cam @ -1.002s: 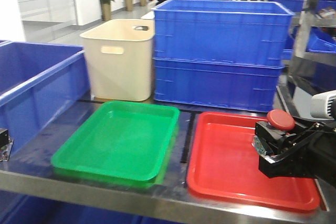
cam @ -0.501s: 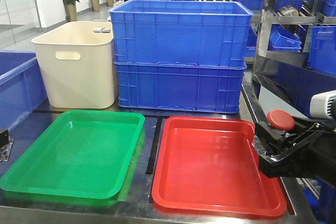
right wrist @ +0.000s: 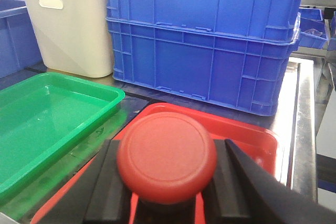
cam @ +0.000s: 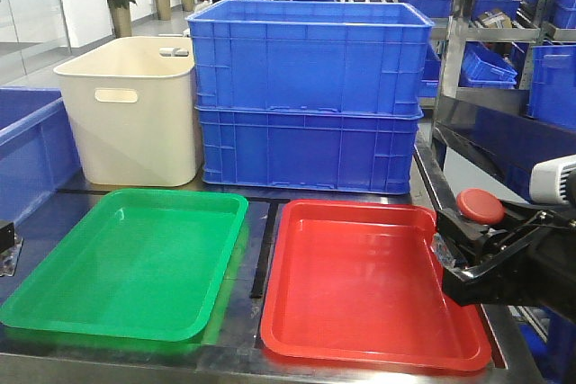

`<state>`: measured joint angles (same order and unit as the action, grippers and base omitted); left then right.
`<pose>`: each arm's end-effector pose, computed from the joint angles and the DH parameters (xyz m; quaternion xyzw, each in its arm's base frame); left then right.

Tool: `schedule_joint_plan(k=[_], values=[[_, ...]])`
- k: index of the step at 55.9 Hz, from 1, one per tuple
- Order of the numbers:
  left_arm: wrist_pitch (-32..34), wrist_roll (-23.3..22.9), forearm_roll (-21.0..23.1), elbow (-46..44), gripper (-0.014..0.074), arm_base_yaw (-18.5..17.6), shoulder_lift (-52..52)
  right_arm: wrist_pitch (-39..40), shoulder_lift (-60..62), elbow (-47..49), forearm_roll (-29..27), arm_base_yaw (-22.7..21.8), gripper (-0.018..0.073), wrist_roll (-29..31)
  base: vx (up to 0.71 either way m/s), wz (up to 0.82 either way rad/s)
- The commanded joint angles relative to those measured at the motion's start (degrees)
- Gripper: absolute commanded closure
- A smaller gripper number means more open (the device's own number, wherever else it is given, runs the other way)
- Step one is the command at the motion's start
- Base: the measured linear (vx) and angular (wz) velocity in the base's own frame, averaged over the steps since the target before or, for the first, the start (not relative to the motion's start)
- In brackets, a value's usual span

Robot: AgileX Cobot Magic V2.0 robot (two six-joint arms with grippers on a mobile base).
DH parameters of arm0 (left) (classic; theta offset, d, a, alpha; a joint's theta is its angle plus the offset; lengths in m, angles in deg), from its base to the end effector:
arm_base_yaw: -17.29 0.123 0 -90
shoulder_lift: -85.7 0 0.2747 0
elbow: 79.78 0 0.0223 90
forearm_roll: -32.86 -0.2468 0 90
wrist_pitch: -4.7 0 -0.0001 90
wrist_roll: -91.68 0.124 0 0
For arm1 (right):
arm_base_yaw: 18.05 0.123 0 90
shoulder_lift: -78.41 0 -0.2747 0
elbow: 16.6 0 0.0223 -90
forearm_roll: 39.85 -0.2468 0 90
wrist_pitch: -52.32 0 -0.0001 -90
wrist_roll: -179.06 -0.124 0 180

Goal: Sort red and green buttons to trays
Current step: 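Lower left gripper over green tray, right gripper over red tray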

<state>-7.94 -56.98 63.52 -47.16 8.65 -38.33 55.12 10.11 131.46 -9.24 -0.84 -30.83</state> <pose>0.2094 -0.0459 0.3586 0.1019 0.7561 -0.0839 0.6410 0.2552 0.0822 0.3393 -0.1253 0.7432 0.1037 0.6490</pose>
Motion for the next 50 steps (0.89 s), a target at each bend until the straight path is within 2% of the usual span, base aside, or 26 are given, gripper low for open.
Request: schedule_joint_plan(k=[1, 12, 21, 25, 42, 50], values=[[4.4, -0.2, 0.8, -1.9, 0.0594, -0.3, -0.6, 4.3, 1.0, 1.8, 0.0, -0.1, 0.0568, -0.1, 0.0, 0.0], [4.1, -0.2, 0.9, -1.9, 0.0594, -0.3, -0.5, 4.8, 0.9, 1.8, 0.0, -0.1, 0.0568, -0.1, 0.0, 0.0], [10.1, -0.2, 1.3, -2.0, 0.0594, -0.3, 2.7, 15.9, -2.4, 2.3, 0.0, -0.1, 0.0568, 0.0, 0.0, 0.0], [12.1, -0.3, 1.3, -2.9, 0.0594, -0.3, 6.0, 17.8, -5.9, 3.9, 0.0, -0.1, 0.0568, -0.1, 0.0, 0.0], [12.6, -0.3, 1.3, -20.6, 0.0594, -5.4, 28.7, 18.0, -22.7, 17.5, 0.2, -0.1, 0.0568, -0.1, 0.0, 0.0], [14.9, -0.3, 1.3, -27.6, 0.0594, -6.4, 39.2, 19.0, -30.1, 20.3, 0.2, -0.1, 0.0568, -0.1, 0.0, 0.0]])
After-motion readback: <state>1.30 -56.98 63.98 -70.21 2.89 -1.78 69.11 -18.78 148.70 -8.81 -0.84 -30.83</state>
